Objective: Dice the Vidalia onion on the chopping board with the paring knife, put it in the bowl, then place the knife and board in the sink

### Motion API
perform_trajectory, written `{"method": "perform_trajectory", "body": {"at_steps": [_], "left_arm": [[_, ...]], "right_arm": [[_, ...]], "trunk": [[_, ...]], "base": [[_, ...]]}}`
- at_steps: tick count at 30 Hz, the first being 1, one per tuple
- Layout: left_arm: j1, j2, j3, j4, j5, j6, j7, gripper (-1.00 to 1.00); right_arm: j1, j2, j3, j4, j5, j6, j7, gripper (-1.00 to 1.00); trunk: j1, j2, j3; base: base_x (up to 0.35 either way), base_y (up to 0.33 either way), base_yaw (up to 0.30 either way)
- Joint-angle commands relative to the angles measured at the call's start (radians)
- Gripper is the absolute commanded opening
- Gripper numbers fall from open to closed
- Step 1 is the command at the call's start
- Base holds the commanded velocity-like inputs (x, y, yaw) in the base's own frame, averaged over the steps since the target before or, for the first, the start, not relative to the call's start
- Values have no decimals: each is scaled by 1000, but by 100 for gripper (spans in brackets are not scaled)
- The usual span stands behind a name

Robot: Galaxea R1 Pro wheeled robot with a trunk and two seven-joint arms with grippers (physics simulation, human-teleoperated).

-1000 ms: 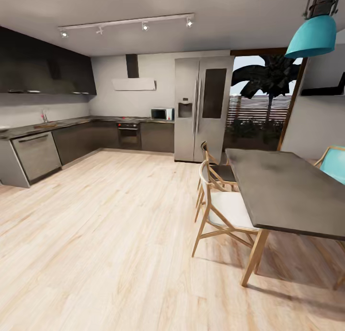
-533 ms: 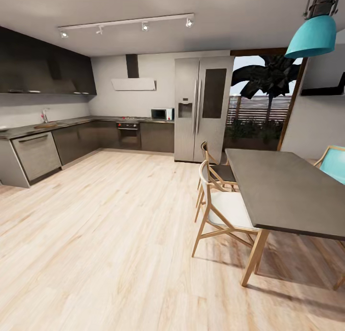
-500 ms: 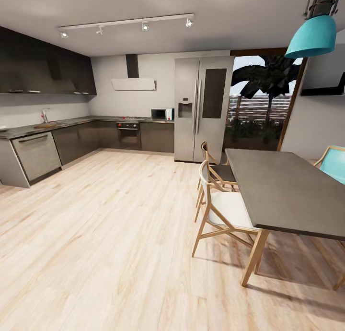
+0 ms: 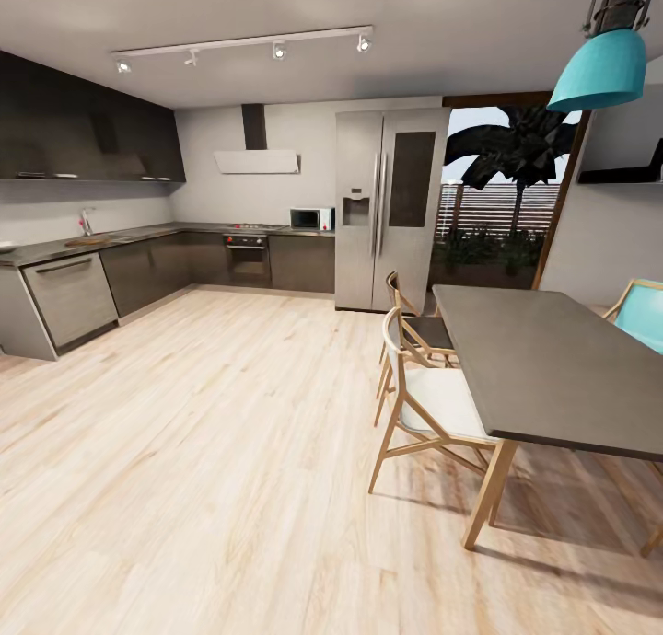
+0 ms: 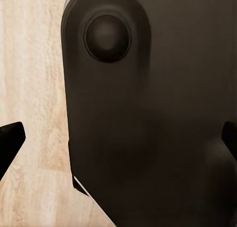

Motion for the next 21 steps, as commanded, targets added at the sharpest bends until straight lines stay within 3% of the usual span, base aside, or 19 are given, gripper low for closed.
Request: {"method": "perform_trajectory", "body": {"at_steps": [1,3,11,14,21], "left_arm": [[0,0,1,0,0,-1,0,100],[0,0,1,-1,0,-1,0,100],[0,14,5,-49,-1,-241,4,100],[0,22,8,-125,0,-283,7,100],[0,24,11,-304,4,-294,36,100]], "right_arm": [[-1,0,0,0,0,-1,0,100],[-1,0,0,0,0,-1,0,100],[-1,-26,-1,-113,2,-90,-11,100],[-1,-30,-2,-203,2,-107,-31,100],[-1,-29,-3,-368,2,-110,-63,100]], "trunk": [[0,-1,-1],[0,-1,-1],[0,-1,-1],[0,-1,-1],[0,-1,-1]], "base": [[0,0,0],[0,0,0],[0,0,0],[0,0,0],[0,0,0]]}}
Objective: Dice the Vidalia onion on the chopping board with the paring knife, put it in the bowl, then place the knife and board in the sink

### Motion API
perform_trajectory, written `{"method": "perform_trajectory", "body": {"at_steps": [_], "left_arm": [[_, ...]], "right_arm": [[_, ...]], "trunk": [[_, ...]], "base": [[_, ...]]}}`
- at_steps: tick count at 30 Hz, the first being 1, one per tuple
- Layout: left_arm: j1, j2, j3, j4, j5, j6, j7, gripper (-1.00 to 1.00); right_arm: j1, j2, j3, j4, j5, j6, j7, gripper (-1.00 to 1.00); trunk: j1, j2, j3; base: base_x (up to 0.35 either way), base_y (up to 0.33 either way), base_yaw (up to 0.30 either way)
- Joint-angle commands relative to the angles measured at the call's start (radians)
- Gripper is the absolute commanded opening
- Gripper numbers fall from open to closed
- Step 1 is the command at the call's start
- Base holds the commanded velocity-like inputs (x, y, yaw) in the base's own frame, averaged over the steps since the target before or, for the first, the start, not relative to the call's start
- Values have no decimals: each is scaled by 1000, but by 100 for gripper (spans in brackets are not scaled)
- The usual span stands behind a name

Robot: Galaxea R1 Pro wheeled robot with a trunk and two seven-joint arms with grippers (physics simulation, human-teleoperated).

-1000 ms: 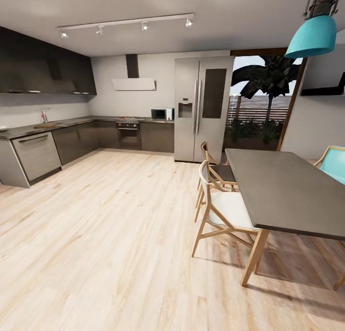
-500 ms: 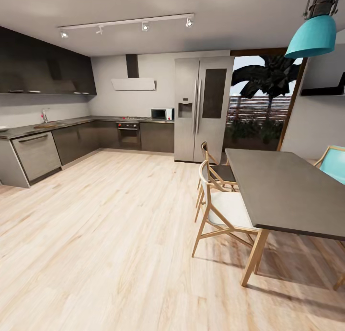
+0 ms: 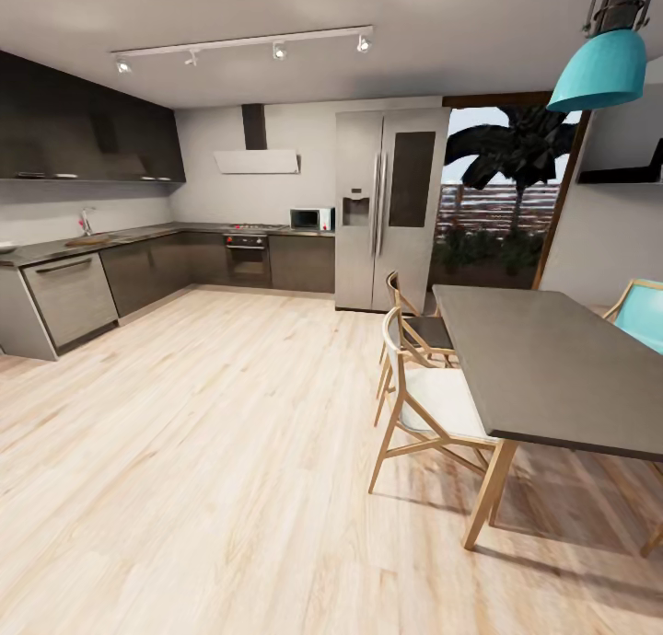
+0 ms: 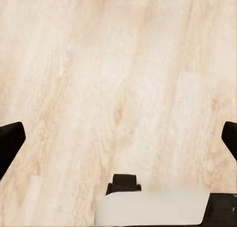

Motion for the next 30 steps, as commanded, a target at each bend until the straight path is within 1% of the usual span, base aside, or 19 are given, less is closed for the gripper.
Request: {"method": "perform_trajectory", "body": {"at_steps": [1,3,4,5,6,8,13,21,25,30], "left_arm": [[0,0,1,-16,1,-4,11,100],[0,-2,2,-63,2,-4,49,100],[0,-2,2,-97,3,-4,78,100],[0,-3,2,-113,3,-5,90,100],[0,-3,1,-151,3,-9,115,100],[0,-3,1,-174,3,-13,127,100],[0,-3,-2,-193,4,-18,138,100],[0,0,-2,-175,4,-20,139,100],[0,0,-1,-160,3,-20,139,100],[0,-1,-1,-157,3,-20,139,100]], "right_arm": [[0,0,0,-18,0,-3,-5,100],[-1,0,0,-72,0,-2,-7,100],[0,0,0,-114,0,-1,-12,100],[0,0,0,-135,0,-1,-14,100],[0,0,0,-183,0,-2,-19,100],[0,-1,0,-208,0,-5,-21,100],[0,0,1,-226,0,-10,-22,100],[0,0,2,-227,0,-53,-24,100],[0,-1,2,-225,0,-58,-25,100],[0,-1,1,-225,0,-60,-25,100]], "trunk": [[0,-1,-1],[0,-1,-1],[0,-1,-1],[0,-1,-1],[0,-1,-1],[0,-1,-1],[0,-1,-1],[0,-1,-2],[0,-1,-4],[0,-1,-8]], "base": [[0,0,0],[0,0,0],[0,0,0],[0,0,0],[0,0,0],[0,0,0],[0,0,0],[0,0,19],[33,0,126],[208,0,207]]}}
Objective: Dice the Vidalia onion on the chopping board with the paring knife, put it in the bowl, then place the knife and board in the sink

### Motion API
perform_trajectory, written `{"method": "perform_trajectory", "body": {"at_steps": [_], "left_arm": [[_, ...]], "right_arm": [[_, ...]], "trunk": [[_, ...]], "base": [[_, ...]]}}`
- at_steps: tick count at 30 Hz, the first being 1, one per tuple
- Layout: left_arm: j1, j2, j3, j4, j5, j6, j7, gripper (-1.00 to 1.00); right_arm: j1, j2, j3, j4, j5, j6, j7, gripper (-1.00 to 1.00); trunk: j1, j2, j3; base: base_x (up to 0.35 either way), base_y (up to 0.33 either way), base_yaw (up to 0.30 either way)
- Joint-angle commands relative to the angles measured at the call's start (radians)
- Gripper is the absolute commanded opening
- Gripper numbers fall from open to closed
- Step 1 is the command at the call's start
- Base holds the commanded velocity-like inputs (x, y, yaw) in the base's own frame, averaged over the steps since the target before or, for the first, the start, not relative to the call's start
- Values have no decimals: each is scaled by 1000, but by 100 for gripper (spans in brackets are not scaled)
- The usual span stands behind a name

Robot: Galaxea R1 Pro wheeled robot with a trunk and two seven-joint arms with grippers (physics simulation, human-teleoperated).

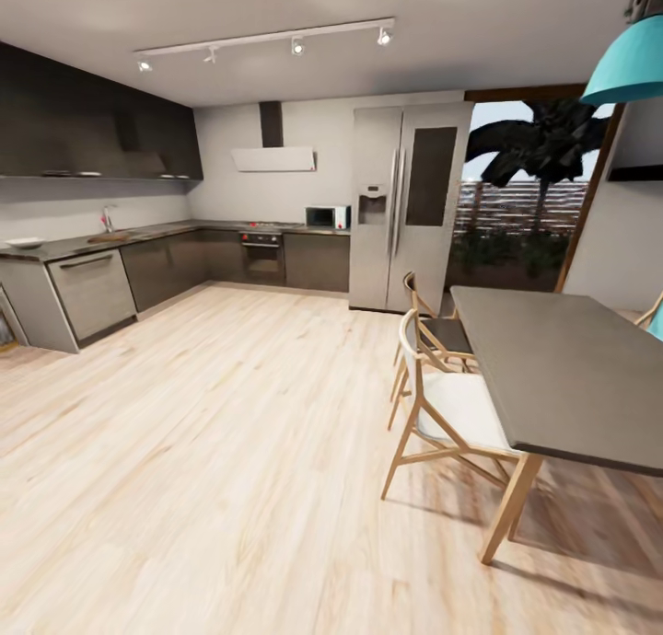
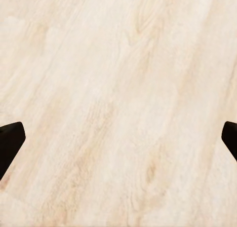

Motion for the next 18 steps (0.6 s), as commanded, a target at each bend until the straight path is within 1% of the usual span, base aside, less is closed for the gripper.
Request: {"method": "perform_trajectory", "body": {"at_steps": [1,18], "left_arm": [[-1,0,0,1,1,-3,2,100],[-1,1,1,0,1,-3,2,100]], "right_arm": [[0,0,0,0,0,-3,-4,100],[0,0,0,0,0,-3,-4,100]], "trunk": [[0,0,-2],[0,0,-18]], "base": [[264,0,222],[312,0,228]]}}
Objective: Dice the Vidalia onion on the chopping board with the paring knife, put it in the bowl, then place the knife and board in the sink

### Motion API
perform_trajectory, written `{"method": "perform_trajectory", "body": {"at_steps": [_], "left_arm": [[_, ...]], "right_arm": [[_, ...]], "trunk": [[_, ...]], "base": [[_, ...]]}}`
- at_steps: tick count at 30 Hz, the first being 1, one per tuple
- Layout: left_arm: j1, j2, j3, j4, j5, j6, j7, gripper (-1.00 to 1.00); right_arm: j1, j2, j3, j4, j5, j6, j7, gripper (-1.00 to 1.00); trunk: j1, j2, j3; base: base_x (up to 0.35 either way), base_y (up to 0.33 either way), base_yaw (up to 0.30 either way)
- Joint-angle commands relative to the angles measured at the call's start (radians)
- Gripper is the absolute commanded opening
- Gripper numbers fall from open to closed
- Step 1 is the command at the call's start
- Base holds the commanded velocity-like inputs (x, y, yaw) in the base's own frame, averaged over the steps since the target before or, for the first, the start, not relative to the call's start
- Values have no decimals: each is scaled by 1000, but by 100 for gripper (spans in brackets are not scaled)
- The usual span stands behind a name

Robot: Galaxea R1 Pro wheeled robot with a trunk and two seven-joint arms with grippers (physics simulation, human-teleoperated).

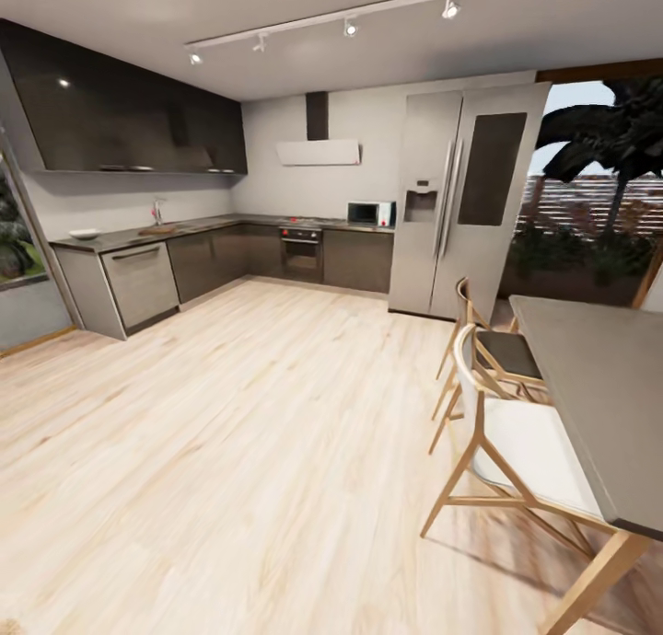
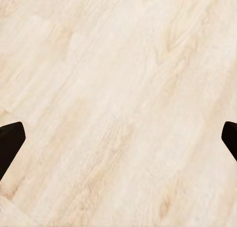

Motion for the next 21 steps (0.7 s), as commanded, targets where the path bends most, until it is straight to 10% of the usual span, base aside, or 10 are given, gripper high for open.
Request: {"method": "perform_trajectory", "body": {"at_steps": [1,21], "left_arm": [[-1,0,0,1,1,-3,2,100],[-1,0,0,2,1,-3,2,100]], "right_arm": [[0,0,0,0,0,-3,-4,100],[0,0,0,2,0,-3,-4,100]], "trunk": [[1,0,-2],[1,0,-21]], "base": [[324,0,229],[327,0,229]]}}
